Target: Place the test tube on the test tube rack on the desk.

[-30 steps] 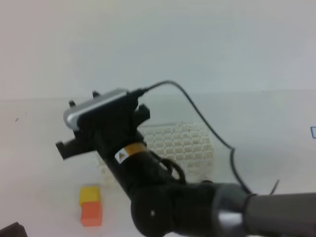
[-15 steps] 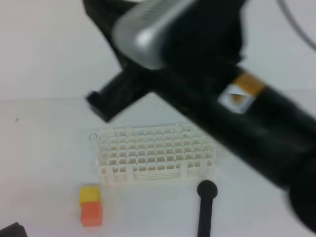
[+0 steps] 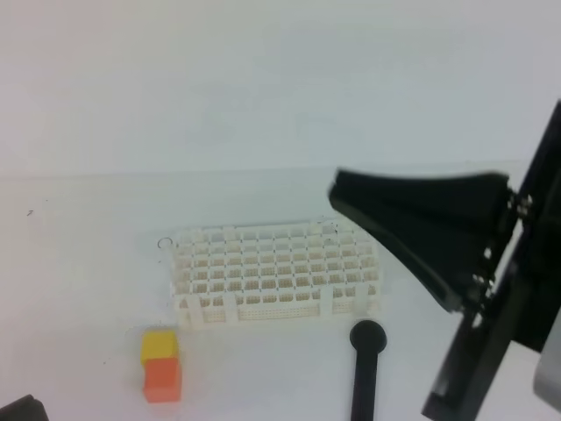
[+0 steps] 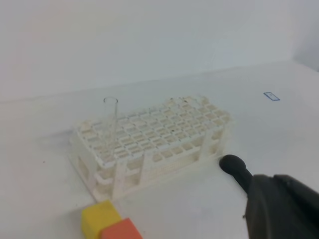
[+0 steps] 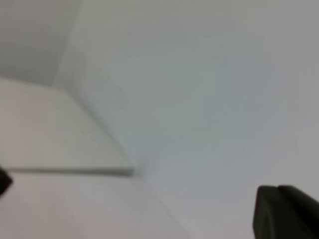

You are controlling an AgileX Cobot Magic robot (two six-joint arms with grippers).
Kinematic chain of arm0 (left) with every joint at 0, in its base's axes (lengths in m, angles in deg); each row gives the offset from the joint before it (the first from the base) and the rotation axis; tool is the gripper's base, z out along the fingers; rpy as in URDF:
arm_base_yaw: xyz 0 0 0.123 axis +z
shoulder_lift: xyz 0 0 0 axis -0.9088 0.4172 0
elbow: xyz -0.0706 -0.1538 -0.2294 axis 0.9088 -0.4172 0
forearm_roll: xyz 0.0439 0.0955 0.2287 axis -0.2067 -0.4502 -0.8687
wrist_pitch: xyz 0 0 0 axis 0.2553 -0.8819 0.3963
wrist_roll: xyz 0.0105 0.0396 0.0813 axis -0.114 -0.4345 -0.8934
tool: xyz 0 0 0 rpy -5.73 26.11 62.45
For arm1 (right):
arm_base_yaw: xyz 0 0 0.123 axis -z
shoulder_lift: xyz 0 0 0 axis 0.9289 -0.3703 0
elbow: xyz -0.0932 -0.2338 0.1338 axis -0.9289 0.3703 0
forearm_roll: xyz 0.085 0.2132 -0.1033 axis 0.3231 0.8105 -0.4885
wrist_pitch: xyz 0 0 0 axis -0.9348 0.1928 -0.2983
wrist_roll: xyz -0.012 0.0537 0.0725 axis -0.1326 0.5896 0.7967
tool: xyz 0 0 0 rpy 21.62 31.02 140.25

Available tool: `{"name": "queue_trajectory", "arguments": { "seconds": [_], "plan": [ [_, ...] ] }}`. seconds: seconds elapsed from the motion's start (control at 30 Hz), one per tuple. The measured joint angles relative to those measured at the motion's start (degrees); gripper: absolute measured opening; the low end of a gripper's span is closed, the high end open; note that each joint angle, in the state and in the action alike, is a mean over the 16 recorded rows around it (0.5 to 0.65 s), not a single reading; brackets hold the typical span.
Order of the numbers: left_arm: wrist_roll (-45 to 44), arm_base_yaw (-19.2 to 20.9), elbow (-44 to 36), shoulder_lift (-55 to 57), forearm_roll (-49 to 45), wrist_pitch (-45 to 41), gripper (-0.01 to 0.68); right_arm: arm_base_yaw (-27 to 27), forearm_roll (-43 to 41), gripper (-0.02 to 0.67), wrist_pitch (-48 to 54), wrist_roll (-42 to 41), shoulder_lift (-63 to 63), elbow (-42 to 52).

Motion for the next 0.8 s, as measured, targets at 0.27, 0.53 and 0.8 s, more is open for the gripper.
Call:
{"name": "queue_trajectory", "arguments": {
  "seconds": [0.27, 0.53, 0.8],
  "plan": [
    [0.00, 0.03, 0.00, 0.06, 0.00, -0.44, -0.001, 5.58, 0.15, -0.001, 3.76, -0.02, 9.62, 12.63],
    [0.00, 4.91, 0.00, 0.11, 0.00, -0.94, -0.001, 19.96, 2.02, -0.001, 8.38, -0.05, 23.09, 25.28],
    [0.00, 21.85, 0.00, 0.11, 0.00, -1.02, -0.001, 40.95, 5.65, -0.001, 18.05, -0.05, 37.99, 33.87]
  ]
}}
